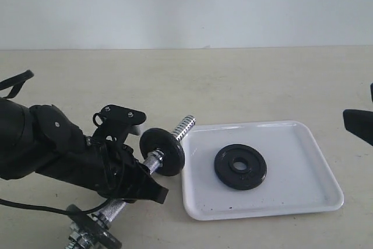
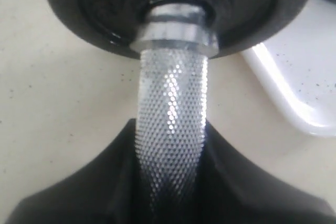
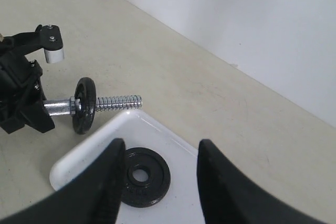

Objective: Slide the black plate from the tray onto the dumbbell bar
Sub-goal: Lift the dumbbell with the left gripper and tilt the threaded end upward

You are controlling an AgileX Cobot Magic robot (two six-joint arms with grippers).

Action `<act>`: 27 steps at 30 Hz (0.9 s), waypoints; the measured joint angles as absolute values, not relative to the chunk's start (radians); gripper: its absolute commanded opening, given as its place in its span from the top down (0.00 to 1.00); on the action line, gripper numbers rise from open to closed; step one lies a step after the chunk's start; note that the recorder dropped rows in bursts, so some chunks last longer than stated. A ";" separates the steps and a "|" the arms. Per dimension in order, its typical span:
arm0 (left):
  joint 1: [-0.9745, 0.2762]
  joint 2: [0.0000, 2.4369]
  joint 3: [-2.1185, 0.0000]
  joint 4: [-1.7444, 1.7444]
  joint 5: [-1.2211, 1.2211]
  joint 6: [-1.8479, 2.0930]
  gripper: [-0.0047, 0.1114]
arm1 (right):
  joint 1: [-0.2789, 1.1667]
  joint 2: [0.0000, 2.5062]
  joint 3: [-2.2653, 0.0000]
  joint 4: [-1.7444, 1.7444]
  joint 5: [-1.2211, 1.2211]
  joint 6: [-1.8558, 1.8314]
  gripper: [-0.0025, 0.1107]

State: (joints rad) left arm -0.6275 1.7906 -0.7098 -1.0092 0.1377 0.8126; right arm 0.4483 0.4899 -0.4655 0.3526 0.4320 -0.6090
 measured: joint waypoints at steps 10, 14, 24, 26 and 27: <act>-0.628 1.627 -0.684 -0.869 0.255 0.805 0.92 | 0.448 0.490 -0.465 0.353 0.432 -0.609 0.63; -0.628 1.544 -0.684 -0.808 0.303 0.797 0.92 | 0.448 0.490 -0.465 0.353 0.432 -0.609 0.63; -0.628 1.509 -0.684 -0.235 0.532 0.314 0.92 | 0.448 0.511 -0.465 0.392 0.438 -0.609 0.63; -0.628 1.496 -0.679 -0.170 0.569 0.251 0.92 | 0.448 0.541 -0.465 0.401 0.439 -0.607 0.63; -0.628 1.484 -0.678 -0.144 0.581 0.228 0.92 | 0.448 0.563 -0.465 0.401 0.439 -0.604 0.63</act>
